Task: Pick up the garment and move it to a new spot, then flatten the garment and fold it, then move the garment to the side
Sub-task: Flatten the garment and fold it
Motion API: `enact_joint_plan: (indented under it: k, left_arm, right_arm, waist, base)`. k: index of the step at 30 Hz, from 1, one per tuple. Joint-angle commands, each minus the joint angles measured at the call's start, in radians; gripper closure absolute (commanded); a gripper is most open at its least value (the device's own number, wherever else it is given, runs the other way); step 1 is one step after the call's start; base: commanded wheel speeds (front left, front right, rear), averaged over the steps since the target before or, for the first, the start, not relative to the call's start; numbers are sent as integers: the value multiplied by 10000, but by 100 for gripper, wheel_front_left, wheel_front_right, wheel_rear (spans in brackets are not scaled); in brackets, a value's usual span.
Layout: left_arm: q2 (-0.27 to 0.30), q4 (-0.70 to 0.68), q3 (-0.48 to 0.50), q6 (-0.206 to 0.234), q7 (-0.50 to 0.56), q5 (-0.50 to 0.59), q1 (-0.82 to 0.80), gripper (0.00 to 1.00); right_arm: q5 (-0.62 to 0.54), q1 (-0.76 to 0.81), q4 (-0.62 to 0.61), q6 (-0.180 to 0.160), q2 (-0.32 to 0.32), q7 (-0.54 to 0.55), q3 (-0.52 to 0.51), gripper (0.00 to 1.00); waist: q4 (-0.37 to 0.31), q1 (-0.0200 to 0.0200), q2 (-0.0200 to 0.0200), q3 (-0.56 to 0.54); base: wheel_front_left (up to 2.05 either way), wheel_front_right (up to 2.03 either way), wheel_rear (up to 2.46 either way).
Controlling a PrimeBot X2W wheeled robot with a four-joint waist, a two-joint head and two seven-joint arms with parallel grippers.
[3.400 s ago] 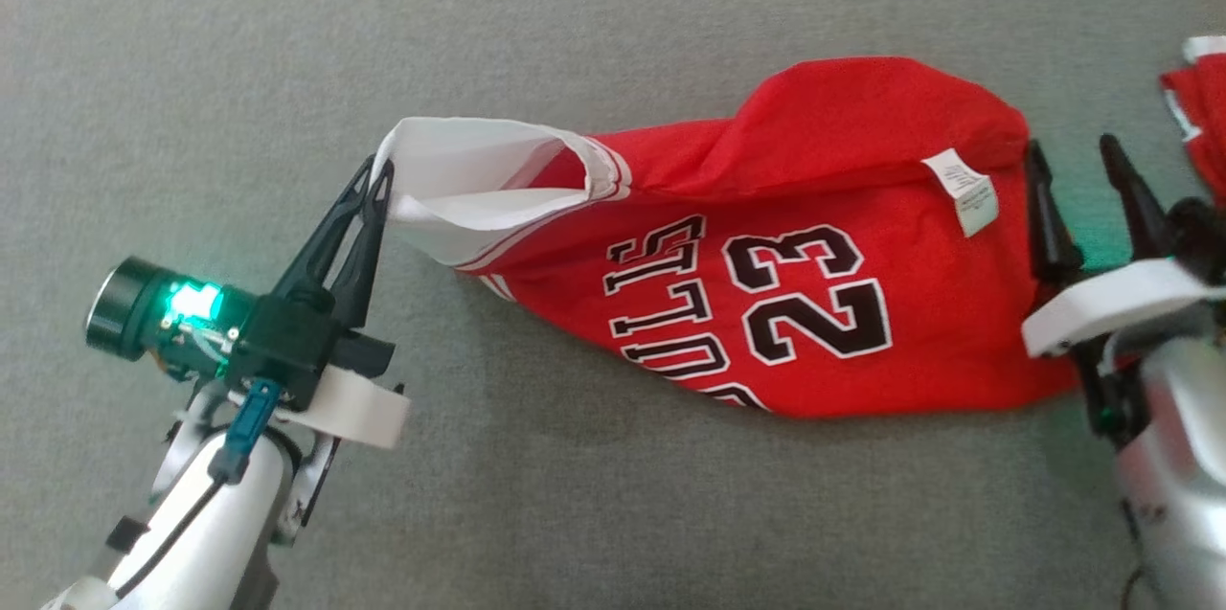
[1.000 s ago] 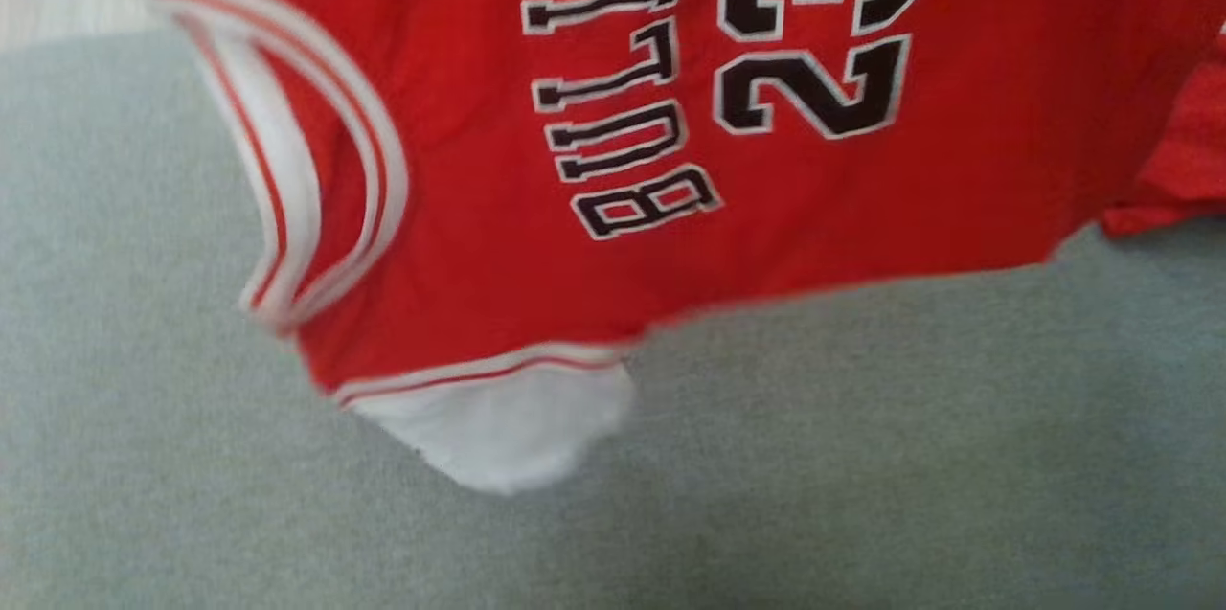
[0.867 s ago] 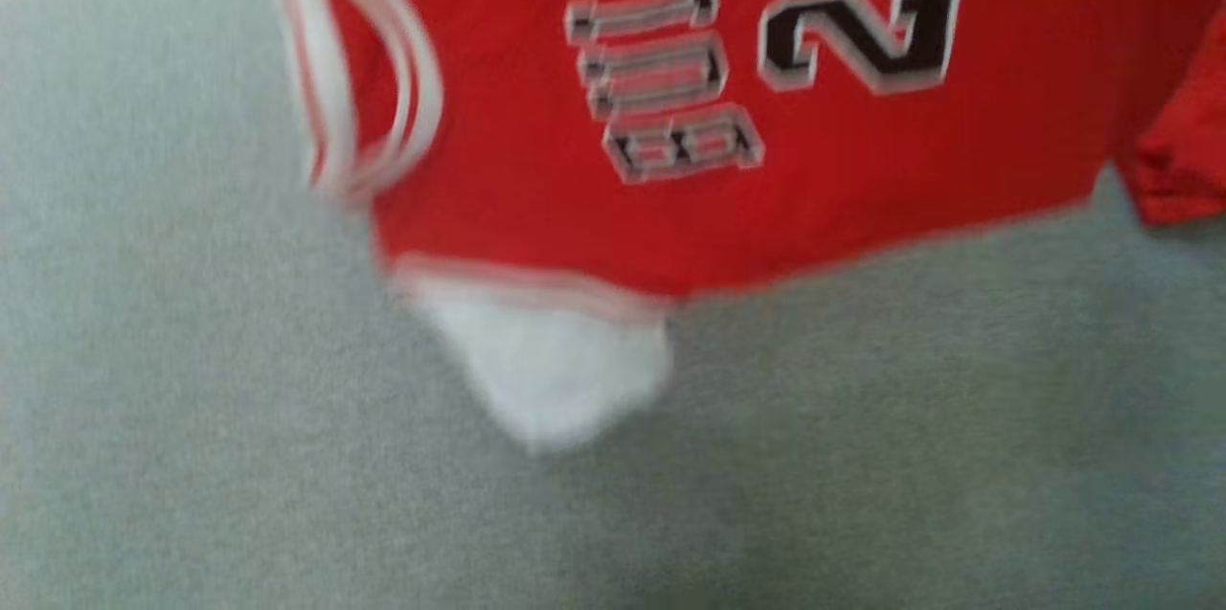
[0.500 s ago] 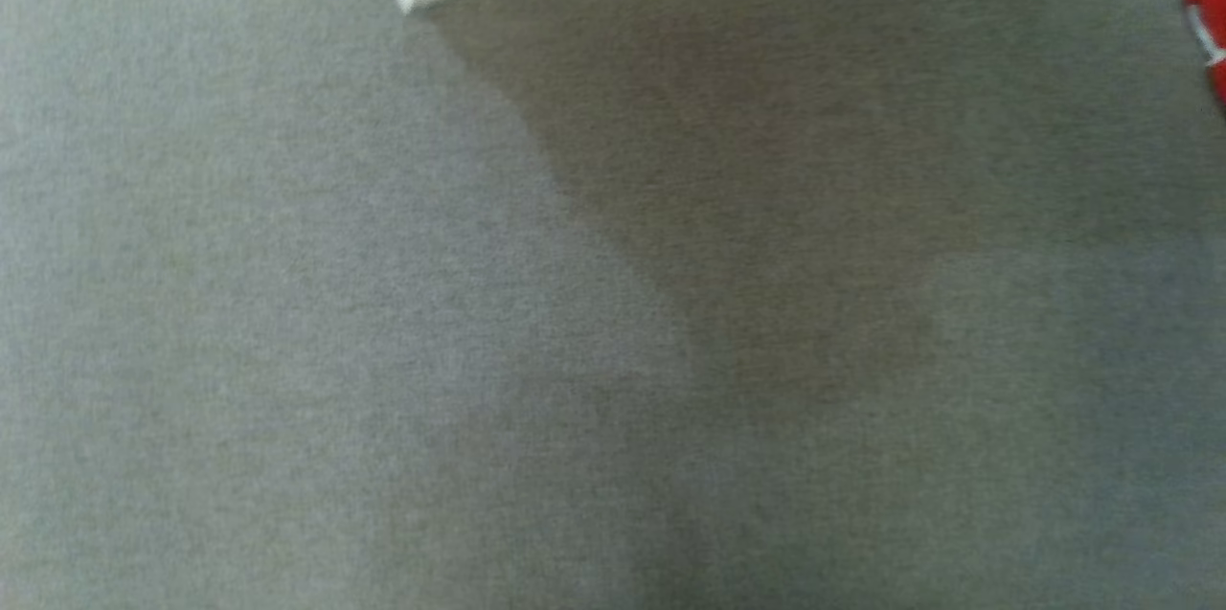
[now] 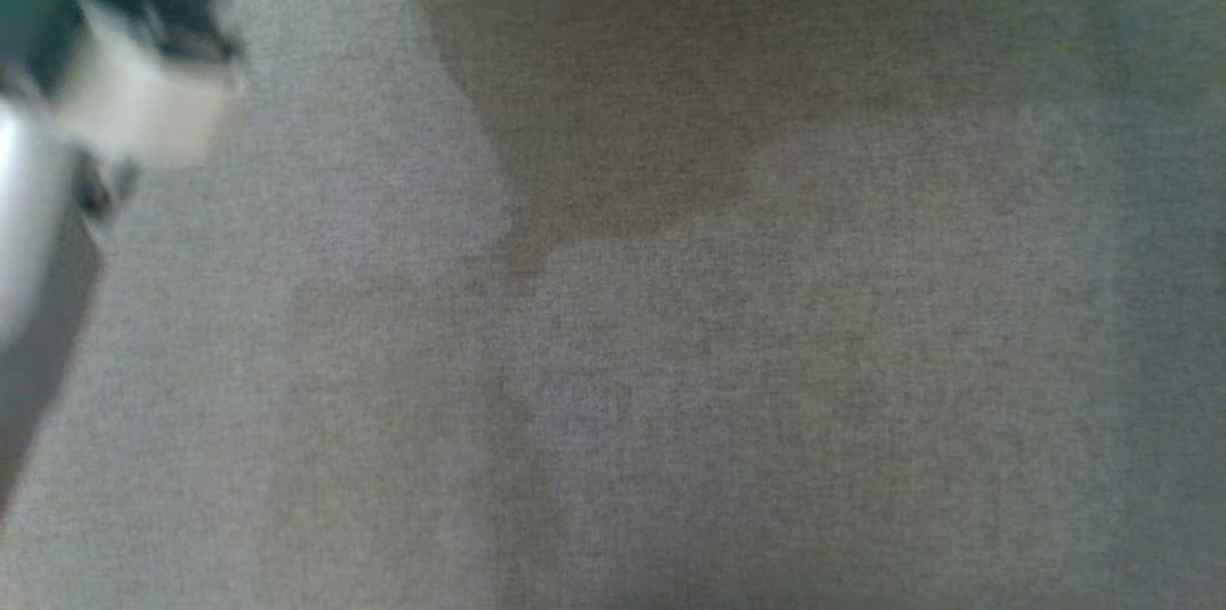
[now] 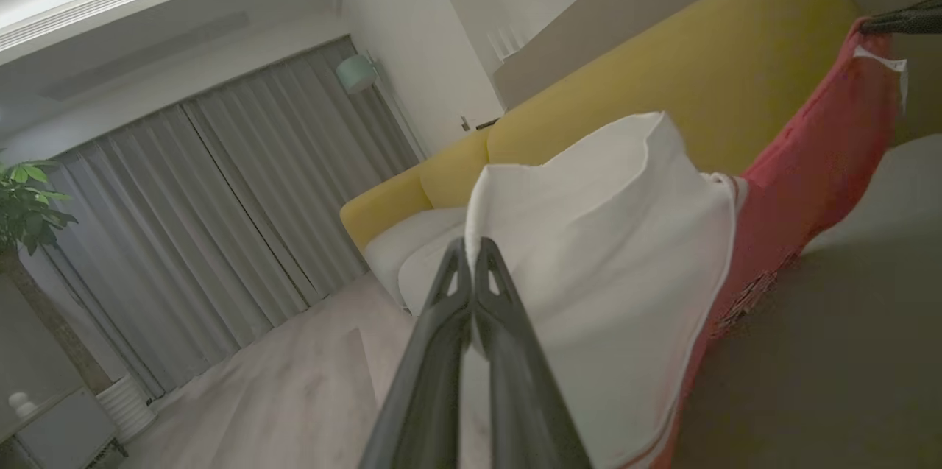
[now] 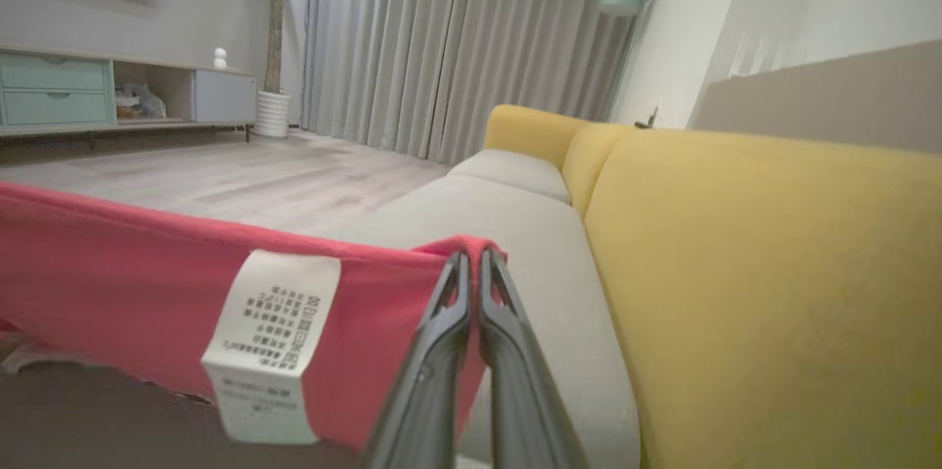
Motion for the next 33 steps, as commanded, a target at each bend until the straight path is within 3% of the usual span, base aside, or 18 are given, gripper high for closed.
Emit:
enact_joint_plan:
  k: [1, 11, 15, 22, 27, 33]
  left_arm:
    - [629, -335, 454, 109, -31, -52, -170, 100]
    - [559, -1544, 126, 1064, -38, -709, 5475, 100]
    - [365, -1450, 32, 1146, -38, -1056, 6881, 100]
    - [204, -1662, -54, 1242, -39, -1587, 8738, 100]
    - [307, -1913, 3, 1377, -4, -1745, 9133, 100]
    - [116, -1723, -46, 1117, 311, -1607, 7825, 100]
  right_arm:
    - [99, 142, -372, -7, -162, -48, -108, 100]
    - [438, 4415, -670, -7, 292, -48, -563, 100]
    - [492, 5622, -658, -7, 257, -48, -374, 100]
    - [679, 7841, -1464, -7, 376, 52, -1025, 100]
    - [712, 8610, -2273, -7, 694, 429, -1627, 100]
    - [673, 7983, -2317, -7, 982, 732, -1932, 100]
  waist:
    - [-12, 0, 0, -84]
    - [-410, 0, 0, -1416]
    - [-518, 0, 0, -1977]
    - [-558, 0, 0, -2473]
    - [-579, 0, 0, -2422]
    - [-466, 0, 0, -1917]
  base:
    - [0, 0, 0]
    - [0, 0, 0]
    - [0, 0, 0]
    - [0, 0, 0]
    - [0, 0, 0]
    - [0, 0, 0]
